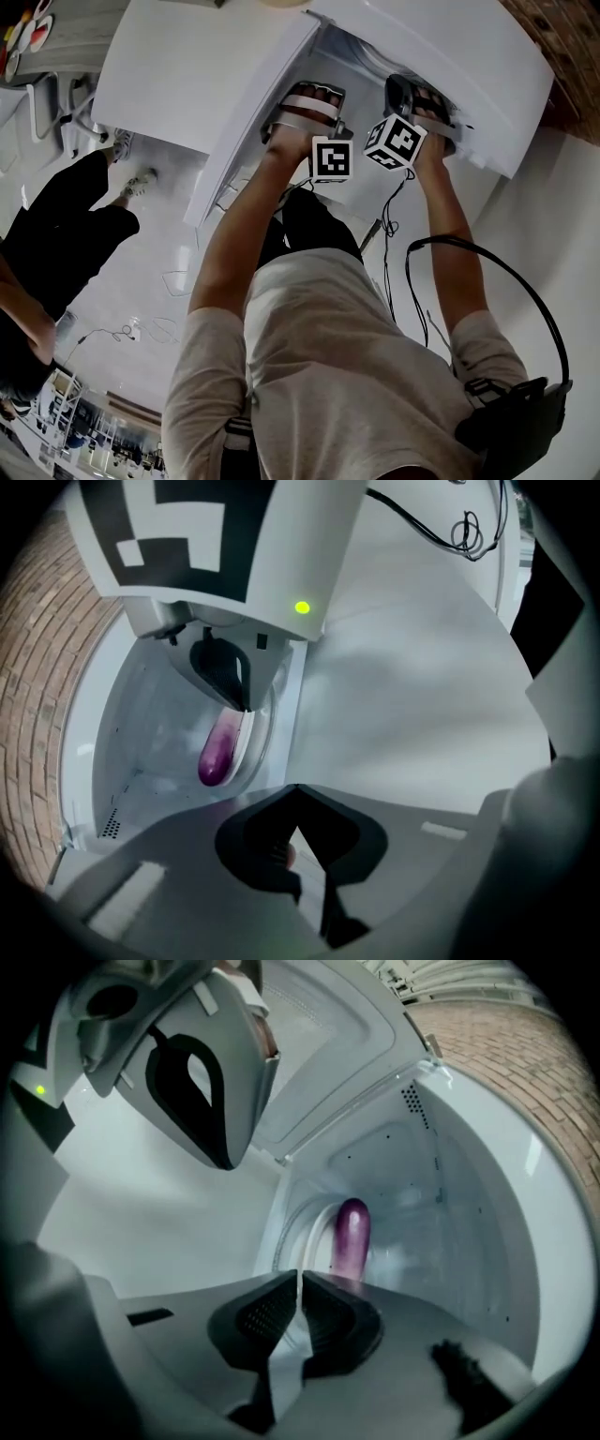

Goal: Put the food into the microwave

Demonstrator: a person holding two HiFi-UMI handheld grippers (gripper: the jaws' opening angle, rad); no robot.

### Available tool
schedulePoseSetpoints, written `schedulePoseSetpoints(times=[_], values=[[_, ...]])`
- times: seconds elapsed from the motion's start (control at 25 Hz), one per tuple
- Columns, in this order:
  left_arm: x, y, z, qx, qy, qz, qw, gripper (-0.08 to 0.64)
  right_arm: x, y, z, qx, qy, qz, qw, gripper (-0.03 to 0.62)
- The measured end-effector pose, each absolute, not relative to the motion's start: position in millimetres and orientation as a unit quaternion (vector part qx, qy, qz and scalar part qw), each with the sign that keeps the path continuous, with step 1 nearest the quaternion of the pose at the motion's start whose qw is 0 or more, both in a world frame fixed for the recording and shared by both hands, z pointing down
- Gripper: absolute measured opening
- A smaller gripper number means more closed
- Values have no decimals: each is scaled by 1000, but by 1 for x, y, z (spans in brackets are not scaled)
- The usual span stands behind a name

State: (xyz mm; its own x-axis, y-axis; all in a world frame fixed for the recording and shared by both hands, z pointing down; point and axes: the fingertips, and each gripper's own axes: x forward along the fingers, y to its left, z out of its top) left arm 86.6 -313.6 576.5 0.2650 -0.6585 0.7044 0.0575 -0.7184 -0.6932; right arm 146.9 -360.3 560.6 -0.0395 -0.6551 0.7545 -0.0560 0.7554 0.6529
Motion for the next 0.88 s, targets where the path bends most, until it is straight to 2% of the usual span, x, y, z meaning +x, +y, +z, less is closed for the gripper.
schedulePoseSetpoints(times=[0.08, 0.88], values=[[83, -309, 578, -721, 193, -582, 322, 8, 146, -355, 557, 263, -685, -237, 637, 11], [92, -266, 549, -716, 192, -561, 367, 6, 128, -272, 531, 238, -692, -290, 617, 9]])
